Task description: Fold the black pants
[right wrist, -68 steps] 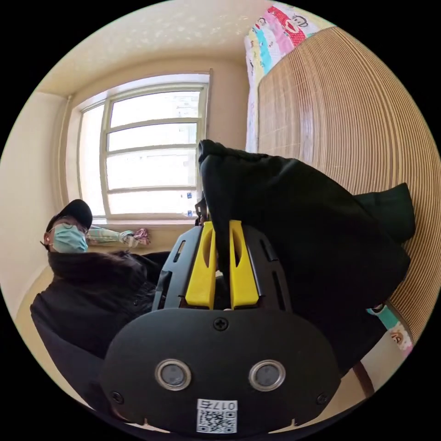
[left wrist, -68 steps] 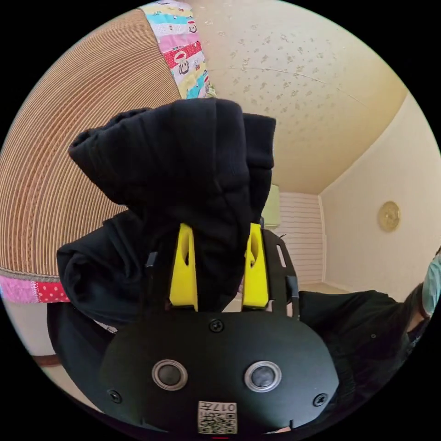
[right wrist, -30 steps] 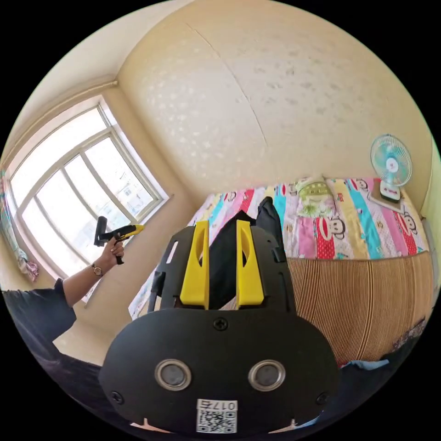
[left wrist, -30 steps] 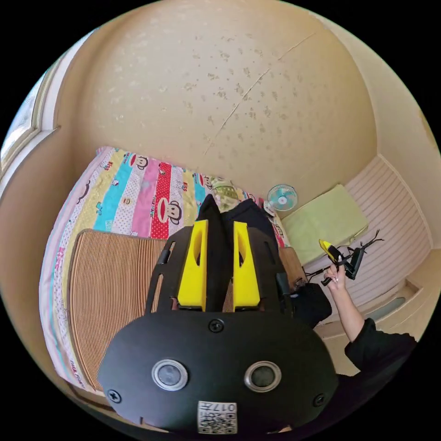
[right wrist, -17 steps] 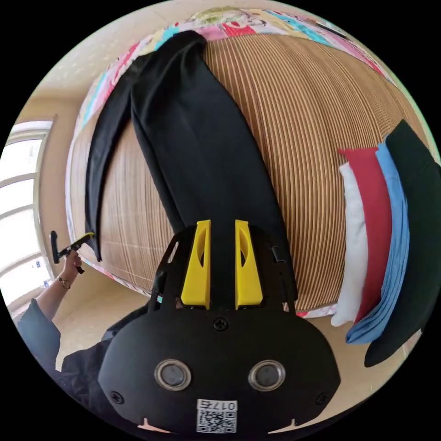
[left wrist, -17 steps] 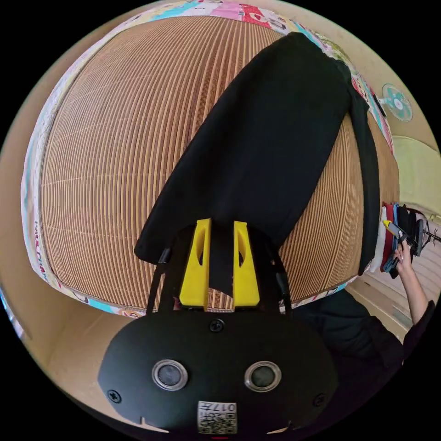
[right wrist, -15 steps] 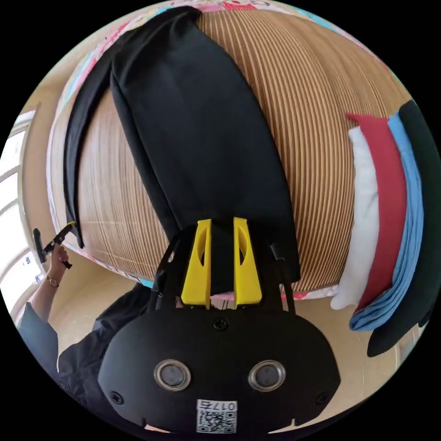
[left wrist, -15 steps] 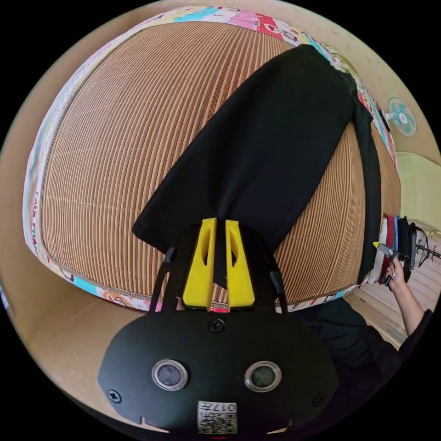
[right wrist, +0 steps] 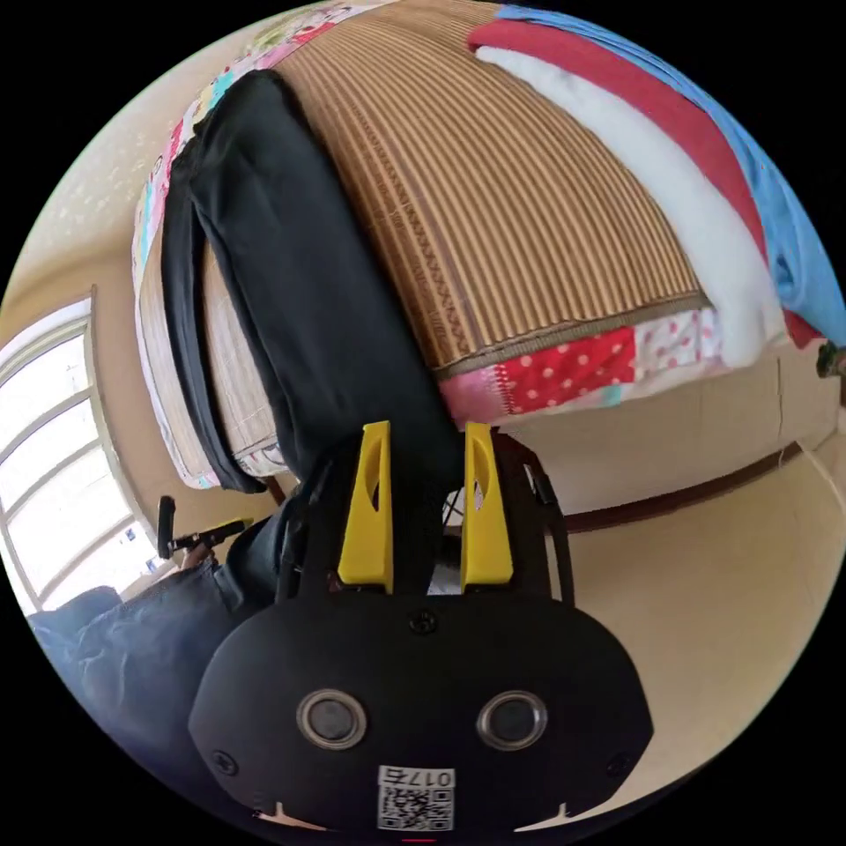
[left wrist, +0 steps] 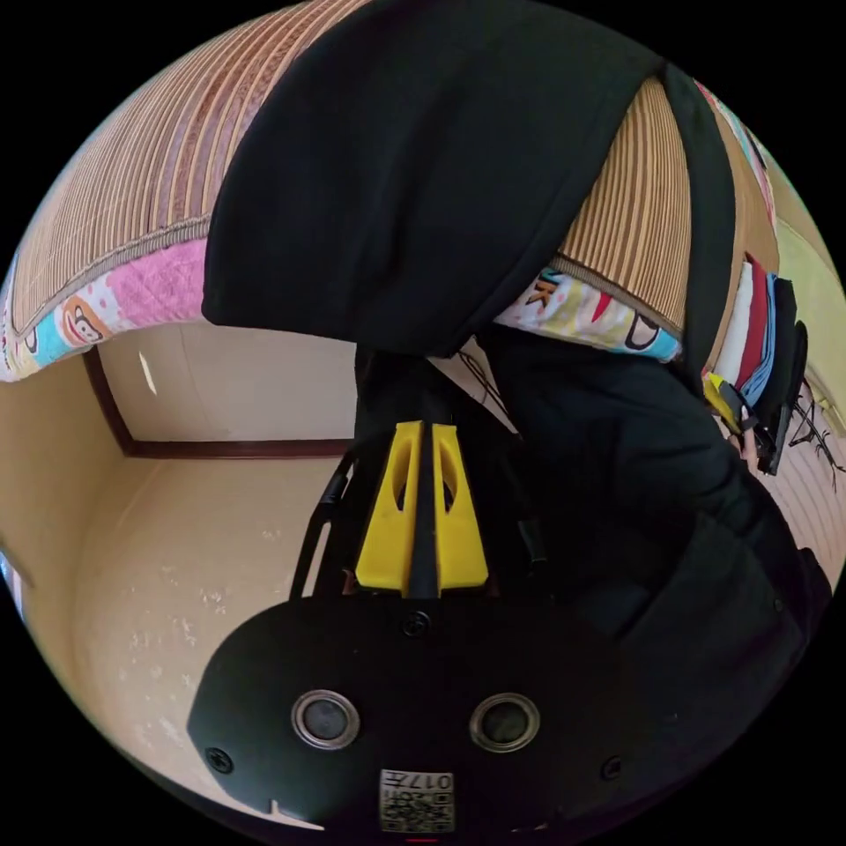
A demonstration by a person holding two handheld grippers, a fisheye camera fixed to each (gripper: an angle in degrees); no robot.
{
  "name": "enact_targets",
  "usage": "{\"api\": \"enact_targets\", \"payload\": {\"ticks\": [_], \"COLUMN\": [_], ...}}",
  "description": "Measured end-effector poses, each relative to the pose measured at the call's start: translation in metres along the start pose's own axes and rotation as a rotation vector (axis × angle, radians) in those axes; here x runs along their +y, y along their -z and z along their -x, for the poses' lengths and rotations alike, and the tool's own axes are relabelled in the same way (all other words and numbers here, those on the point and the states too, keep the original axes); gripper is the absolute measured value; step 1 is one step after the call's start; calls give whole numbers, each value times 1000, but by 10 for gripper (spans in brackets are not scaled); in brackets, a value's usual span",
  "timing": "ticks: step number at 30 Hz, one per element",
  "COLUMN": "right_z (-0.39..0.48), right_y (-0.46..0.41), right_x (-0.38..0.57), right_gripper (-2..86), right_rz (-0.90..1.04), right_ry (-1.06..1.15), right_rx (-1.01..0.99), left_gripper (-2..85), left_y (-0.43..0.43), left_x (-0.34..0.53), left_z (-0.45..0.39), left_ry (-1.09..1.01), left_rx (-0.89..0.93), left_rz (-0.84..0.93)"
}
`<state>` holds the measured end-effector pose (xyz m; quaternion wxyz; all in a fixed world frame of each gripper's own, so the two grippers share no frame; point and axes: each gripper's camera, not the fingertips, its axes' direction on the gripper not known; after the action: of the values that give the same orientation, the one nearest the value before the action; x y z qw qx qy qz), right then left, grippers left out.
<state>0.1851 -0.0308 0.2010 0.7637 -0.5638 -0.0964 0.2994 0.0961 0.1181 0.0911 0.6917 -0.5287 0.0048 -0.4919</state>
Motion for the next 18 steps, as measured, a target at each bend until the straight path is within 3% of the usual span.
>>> {"api": "enact_targets", "payload": {"ticks": [2, 5, 11, 14, 18], "right_z": [-18, -48, -48, -7, 87], "right_y": [-15, -51, 7, 54, 76], "right_x": [1, 4, 69, 99, 110], "right_gripper": [128, 74, 29, 25, 24], "right_rz": [28, 158, -157, -253, -210], "right_ry": [-5, -24, -13, 180, 542], "right_rx": [-15, -270, -396, -479, -448], "left_gripper": [40, 47, 58, 84, 113], "left_y": [4, 26, 92, 135, 192], "left_x": [0, -10, -43, -51, -49], "left_z": [16, 40, 32, -3, -70], "left_ry": [19, 20, -198, -336, -567], "left_rx": [38, 95, 365, 378, 508], "left_rz": [15, -8, -65, -117, -178]}}
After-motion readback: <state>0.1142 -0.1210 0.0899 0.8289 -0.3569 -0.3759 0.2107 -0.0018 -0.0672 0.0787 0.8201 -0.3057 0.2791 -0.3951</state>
